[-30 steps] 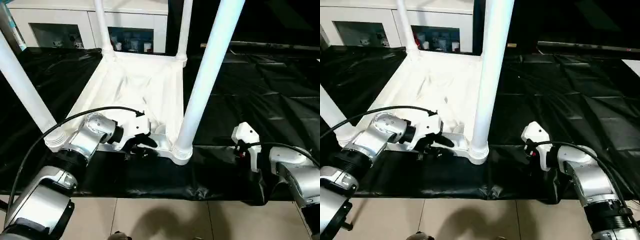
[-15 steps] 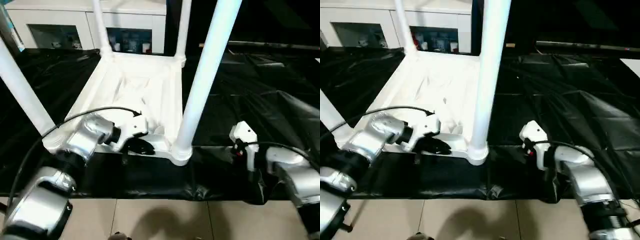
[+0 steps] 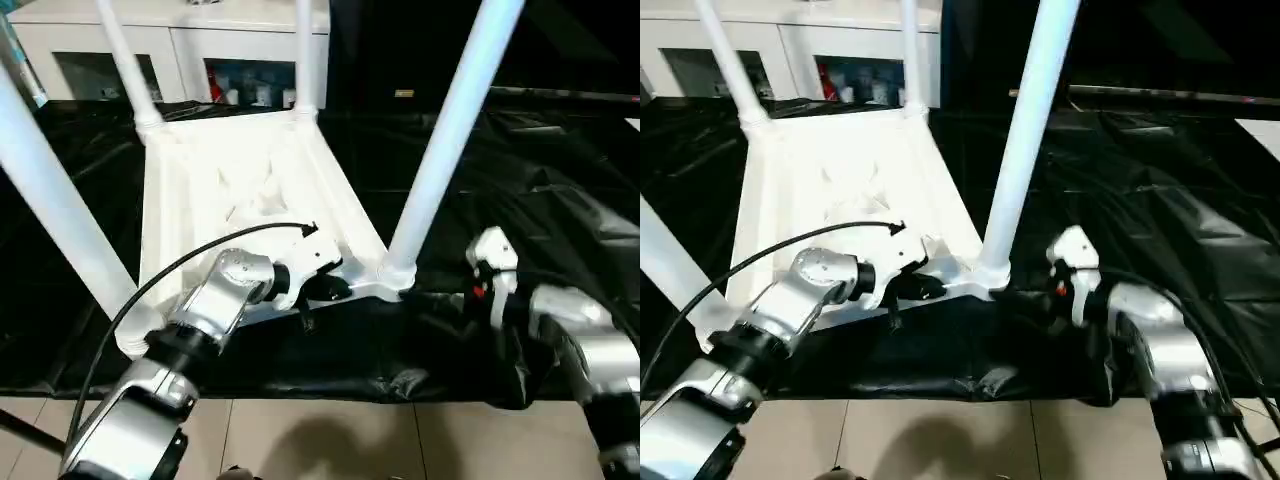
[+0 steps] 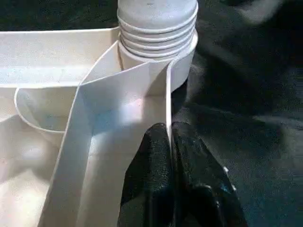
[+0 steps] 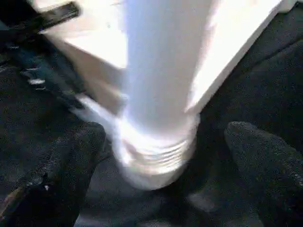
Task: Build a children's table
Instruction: Rotate leg to tighten
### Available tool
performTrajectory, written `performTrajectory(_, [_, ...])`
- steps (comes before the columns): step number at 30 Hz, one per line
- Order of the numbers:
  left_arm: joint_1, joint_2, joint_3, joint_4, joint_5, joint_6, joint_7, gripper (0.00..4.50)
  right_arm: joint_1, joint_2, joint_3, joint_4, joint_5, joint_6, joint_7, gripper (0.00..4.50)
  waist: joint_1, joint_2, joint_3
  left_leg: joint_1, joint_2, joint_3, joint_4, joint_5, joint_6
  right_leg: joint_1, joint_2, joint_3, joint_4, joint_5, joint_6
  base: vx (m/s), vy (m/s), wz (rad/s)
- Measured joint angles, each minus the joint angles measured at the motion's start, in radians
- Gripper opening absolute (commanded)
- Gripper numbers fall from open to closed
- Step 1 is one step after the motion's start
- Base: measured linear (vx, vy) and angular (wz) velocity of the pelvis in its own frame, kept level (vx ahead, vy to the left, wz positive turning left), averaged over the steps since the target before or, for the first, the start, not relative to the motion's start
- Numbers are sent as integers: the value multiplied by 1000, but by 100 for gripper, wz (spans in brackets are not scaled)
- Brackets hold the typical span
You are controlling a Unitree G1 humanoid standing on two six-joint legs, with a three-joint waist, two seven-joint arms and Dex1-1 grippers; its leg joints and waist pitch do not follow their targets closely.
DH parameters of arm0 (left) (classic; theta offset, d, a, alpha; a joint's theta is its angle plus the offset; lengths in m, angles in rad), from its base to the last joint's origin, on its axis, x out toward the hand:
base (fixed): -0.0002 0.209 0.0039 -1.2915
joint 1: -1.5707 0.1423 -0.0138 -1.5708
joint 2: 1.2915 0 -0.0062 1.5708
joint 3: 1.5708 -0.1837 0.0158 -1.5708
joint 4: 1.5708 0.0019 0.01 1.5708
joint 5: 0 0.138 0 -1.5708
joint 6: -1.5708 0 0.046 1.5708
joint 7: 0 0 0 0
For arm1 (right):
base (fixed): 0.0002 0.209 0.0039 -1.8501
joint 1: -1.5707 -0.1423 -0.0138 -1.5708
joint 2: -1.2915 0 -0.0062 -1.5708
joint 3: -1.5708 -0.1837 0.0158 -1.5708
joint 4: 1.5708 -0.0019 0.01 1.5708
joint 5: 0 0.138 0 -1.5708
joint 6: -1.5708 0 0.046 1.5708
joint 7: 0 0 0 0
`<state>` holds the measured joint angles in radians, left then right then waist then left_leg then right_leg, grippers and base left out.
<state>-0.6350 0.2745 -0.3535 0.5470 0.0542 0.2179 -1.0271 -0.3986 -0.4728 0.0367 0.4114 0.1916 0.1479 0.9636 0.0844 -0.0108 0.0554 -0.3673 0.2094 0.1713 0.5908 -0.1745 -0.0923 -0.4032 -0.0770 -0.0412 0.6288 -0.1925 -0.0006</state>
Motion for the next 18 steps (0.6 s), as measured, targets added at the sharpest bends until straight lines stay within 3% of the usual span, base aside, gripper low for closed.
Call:
performTrajectory(7, [7,38,-15,-30,1,7,-26,3,-34,26,21,49,-6,-5,25,450,-15,-7,-1,0,0,0,0,0,0,0,0,0,0,0,0,0,0,0])
performTrajectory(12, [10,42,-14,-41,1,16,-37,3,-37,41,61,86,-6,-2,74,450,-14,-16,-3,0,1,0,0,0,0,0,0,-1,-1,0,0,0,0,0])
performTrajectory(18, [10,47,-16,-47,0,20,-41,3,-85,67,64,143,-24,-39,55,450,-16,-23,-4,0,1,0,0,0,0,-1,0,-1,-1,0,0,0,0,0])
